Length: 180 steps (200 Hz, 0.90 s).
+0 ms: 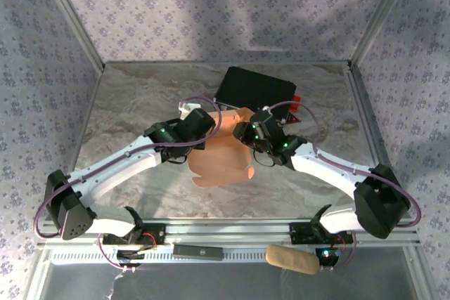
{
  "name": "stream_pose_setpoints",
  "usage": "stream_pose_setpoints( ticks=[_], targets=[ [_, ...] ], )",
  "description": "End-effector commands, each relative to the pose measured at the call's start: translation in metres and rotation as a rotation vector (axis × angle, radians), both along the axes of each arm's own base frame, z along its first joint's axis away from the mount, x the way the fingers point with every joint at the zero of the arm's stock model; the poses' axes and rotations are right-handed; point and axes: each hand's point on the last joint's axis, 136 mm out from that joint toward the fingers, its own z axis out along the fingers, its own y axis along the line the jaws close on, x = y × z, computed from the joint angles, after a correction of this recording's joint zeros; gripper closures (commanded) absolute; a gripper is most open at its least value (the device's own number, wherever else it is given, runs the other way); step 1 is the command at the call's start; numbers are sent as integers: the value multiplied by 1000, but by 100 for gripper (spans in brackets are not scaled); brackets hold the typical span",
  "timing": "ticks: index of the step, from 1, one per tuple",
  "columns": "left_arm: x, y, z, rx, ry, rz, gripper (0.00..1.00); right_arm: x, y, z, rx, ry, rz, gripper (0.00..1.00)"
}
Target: Fold the paper box
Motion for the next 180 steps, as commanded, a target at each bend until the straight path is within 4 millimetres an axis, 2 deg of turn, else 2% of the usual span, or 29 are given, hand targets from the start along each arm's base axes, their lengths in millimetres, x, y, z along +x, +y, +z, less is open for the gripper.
stream_pose_setpoints(
  ticks=[1, 35, 60, 73, 93, 106, 123, 152, 166, 180],
  targets=[
    [3, -3, 10, 1, -20, -3, 100, 5, 15, 24, 43, -63, 50, 60],
    [4, -4, 8, 0, -21, -3, 100, -1, 27, 34, 55, -83, 106, 65],
    [5, -4, 7, 1, -21, -6, 100, -7, 35, 40, 68, -91, 163, 65],
    [6, -3, 8, 1, -24, -11, 100, -11, 36, 48, 55, -116, 211, 62],
    [12, -3, 12, -15, -38, -55, 100, -22, 28, 74, 13, -213, 306, 56],
    [15, -3, 15, -50, -26, -108, 100, -32, 17, 96, 21, -287, 378, 53],
    [23, -9, 29, -137, -42, -198, 100, -42, -6, 125, 89, -373, 444, 48],
    [27, -8, 48, -210, -37, -352, 100, -38, -67, 167, 215, -487, 416, 47],
    [30, -6, 52, -220, -28, -416, 100, -33, -86, 177, 249, -513, 413, 46],
    [36, -7, 53, -249, -14, -475, 100, -24, -96, 173, 259, -520, 421, 49]
  ],
)
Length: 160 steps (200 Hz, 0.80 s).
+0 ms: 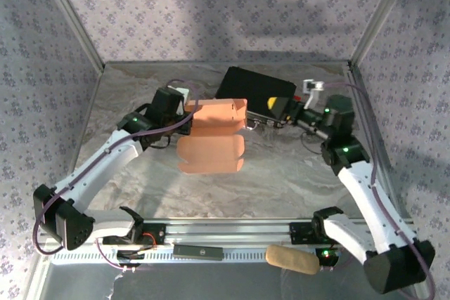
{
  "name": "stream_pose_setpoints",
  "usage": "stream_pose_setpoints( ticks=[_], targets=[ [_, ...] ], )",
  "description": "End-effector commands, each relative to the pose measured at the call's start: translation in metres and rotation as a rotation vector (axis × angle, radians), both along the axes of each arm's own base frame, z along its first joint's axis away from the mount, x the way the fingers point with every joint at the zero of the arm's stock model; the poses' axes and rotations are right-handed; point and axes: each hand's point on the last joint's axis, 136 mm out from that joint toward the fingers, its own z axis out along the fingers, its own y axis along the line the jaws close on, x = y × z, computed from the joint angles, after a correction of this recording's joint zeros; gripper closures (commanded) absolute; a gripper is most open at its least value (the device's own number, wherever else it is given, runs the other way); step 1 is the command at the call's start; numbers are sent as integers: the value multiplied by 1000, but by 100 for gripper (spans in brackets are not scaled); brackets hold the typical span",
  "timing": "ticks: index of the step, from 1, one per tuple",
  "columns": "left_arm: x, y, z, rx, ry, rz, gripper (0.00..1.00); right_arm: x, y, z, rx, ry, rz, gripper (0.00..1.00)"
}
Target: Fold the paper box
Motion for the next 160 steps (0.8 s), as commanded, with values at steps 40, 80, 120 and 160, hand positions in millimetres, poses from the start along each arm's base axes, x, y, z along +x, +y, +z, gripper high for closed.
stream_pose_setpoints(
  ticks=[40, 80, 120, 160],
  targets=[
    [18, -29, 22, -250, 23, -349, 100, 2, 22, -31, 25, -18, 332, 52],
    [23, -36, 21, -299, 61, -434, 100, -10, 50, -45, -41, -45, 486, 57],
    [25, -33, 19, -305, 73, -432, 100, -8, 56, -51, -42, -30, 530, 62],
    [26, -33, 14, -306, 90, -418, 100, -13, 67, -48, -52, -42, 566, 62]
  ],
)
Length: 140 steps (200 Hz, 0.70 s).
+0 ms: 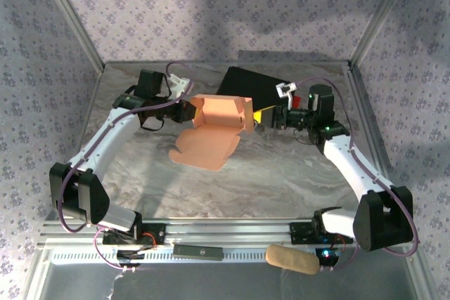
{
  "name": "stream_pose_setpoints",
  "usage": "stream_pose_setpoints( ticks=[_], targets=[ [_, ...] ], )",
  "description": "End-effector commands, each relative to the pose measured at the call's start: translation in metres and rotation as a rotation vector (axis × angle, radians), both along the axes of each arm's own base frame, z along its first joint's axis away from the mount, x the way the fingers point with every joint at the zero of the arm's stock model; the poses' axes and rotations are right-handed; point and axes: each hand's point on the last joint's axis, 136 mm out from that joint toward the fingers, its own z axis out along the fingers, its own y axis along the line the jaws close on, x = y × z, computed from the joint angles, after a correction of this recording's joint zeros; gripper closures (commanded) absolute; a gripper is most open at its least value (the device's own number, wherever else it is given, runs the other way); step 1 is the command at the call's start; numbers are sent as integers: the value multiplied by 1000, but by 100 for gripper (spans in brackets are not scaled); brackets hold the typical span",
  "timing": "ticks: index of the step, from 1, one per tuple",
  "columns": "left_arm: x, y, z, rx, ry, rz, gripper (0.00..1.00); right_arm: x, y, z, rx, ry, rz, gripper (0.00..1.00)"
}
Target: Fold the paper box
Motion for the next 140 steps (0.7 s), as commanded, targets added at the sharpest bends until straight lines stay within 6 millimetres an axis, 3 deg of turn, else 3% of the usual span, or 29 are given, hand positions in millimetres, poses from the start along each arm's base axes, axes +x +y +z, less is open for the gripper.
stream_pose_setpoints(
  ticks=[1, 61, 140],
  targets=[
    [3, -5, 16, -34, -31, -31, 100, -7, 8, 16, 6, -56, 59, 62],
    [4, -3, 22, -32, -37, -7, 100, -19, 28, 28, -38, -101, 95, 62],
    [-1, 0, 31, -15, -68, 12, 100, -7, 44, 18, -150, -113, 26, 62]
  ],
)
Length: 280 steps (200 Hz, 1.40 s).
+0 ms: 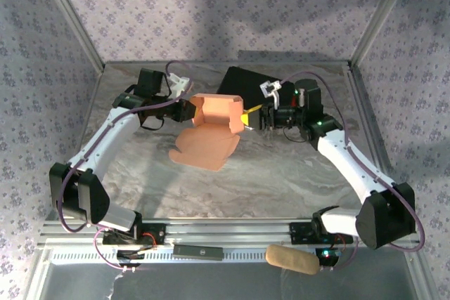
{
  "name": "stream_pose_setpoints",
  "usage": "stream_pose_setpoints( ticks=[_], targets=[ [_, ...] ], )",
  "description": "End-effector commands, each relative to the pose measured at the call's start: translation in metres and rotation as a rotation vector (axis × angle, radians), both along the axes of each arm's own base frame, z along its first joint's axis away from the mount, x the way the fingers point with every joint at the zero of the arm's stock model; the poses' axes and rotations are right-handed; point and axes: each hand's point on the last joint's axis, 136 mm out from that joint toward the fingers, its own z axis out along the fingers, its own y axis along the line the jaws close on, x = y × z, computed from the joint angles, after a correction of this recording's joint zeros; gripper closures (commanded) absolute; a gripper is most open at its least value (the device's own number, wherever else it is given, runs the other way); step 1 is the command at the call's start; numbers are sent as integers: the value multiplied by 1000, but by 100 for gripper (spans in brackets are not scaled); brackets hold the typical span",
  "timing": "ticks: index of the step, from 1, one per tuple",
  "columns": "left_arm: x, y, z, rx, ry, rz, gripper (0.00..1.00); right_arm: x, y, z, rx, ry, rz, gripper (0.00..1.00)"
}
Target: Fold the paper box
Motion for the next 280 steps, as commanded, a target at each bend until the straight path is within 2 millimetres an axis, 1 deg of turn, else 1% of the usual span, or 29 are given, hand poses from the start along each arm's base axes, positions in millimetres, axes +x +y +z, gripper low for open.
stream_pose_setpoints(
  ticks=[1, 16, 29, 45, 86, 120, 122, 124, 132, 175, 184, 219, 245, 259, 280],
  targets=[
    [-4, -1, 28, -18, -65, -2, 100, 8, 5, 4, -65, -49, -51, 62],
    [-5, -1, 29, -9, -72, 5, 100, 14, 5, 0, -114, -54, -98, 62],
    [-7, -1, 31, -4, -80, 10, 100, 18, 4, 0, -144, -71, -133, 64],
    [-8, -1, 33, 4, -89, 12, 100, 18, 8, 2, -163, -90, -148, 64],
    [-13, -4, 35, 22, -104, 15, 100, 33, 9, -10, -312, -122, -274, 62],
    [-16, -6, 39, 30, -118, 10, 100, 35, 14, -22, -360, -116, -302, 62],
    [-16, -6, 39, 32, -118, 10, 100, 37, 15, -11, -347, -136, -308, 62],
    [-17, -6, 39, 32, -120, 10, 100, 38, 15, -9, -347, -140, -313, 62],
    [-17, -6, 40, 33, -121, 10, 100, 39, 17, -9, -361, -148, -321, 63],
    [-21, -7, 41, 44, -129, 8, 100, 48, 24, -15, -445, -157, -384, 73],
    [-21, -9, 40, 50, -129, 8, 100, 50, 28, -17, -466, -160, -397, 74],
    [-22, -13, 38, 64, -133, 17, 100, 57, 37, -31, -606, -169, -511, 80],
    [-22, -15, 37, 82, -137, 27, 100, 63, 36, -40, -720, -186, -623, 92],
    [-21, -15, 36, 91, -141, 38, 100, 65, 31, -42, -765, -188, -694, 100],
    [-22, -15, 36, 98, -143, 51, 100, 66, 30, -45, -784, -178, -742, 100]
  ],
)
